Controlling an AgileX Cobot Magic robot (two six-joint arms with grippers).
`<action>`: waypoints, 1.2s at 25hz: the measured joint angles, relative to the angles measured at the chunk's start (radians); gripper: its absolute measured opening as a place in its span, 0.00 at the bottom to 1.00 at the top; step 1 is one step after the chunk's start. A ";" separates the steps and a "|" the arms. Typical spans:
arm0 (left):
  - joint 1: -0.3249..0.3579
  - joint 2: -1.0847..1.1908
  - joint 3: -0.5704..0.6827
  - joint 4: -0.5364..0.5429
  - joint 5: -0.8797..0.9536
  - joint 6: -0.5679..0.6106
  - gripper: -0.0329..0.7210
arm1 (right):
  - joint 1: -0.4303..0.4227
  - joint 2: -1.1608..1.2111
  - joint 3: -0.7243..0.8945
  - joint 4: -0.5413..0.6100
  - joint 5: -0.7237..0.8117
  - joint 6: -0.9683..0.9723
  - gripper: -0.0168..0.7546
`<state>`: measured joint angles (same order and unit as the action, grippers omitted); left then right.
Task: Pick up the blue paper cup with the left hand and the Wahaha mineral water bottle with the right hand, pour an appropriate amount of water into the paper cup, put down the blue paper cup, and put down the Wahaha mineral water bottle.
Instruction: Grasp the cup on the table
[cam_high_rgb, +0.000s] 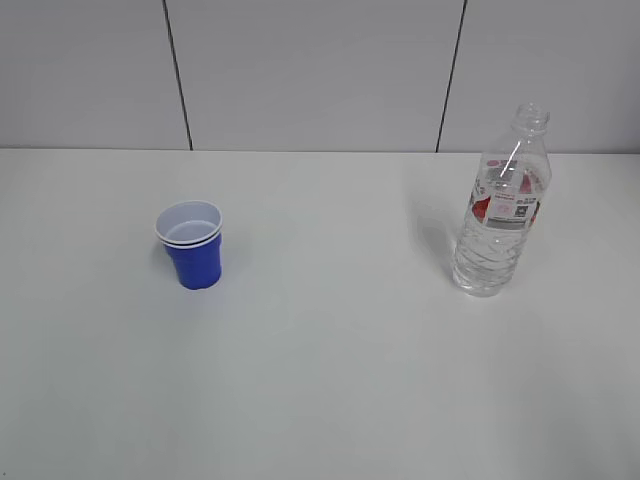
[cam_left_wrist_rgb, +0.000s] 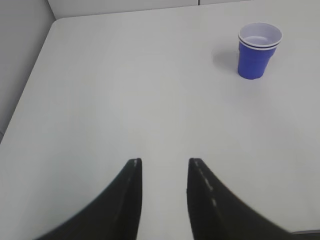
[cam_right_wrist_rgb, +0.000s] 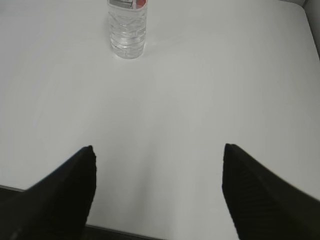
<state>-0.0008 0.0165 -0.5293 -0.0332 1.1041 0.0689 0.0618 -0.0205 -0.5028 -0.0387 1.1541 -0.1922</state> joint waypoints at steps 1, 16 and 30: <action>0.000 0.000 0.000 0.000 0.000 0.000 0.36 | 0.000 0.000 0.000 0.000 0.000 0.000 0.78; 0.000 0.000 0.000 0.000 0.000 0.000 0.36 | 0.000 0.000 0.000 0.000 0.000 0.000 0.78; 0.000 0.000 0.000 0.000 0.000 0.000 0.54 | 0.000 0.000 0.000 0.000 0.000 0.000 0.78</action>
<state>-0.0008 0.0165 -0.5293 -0.0332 1.1041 0.0689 0.0618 -0.0205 -0.5028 -0.0387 1.1541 -0.1922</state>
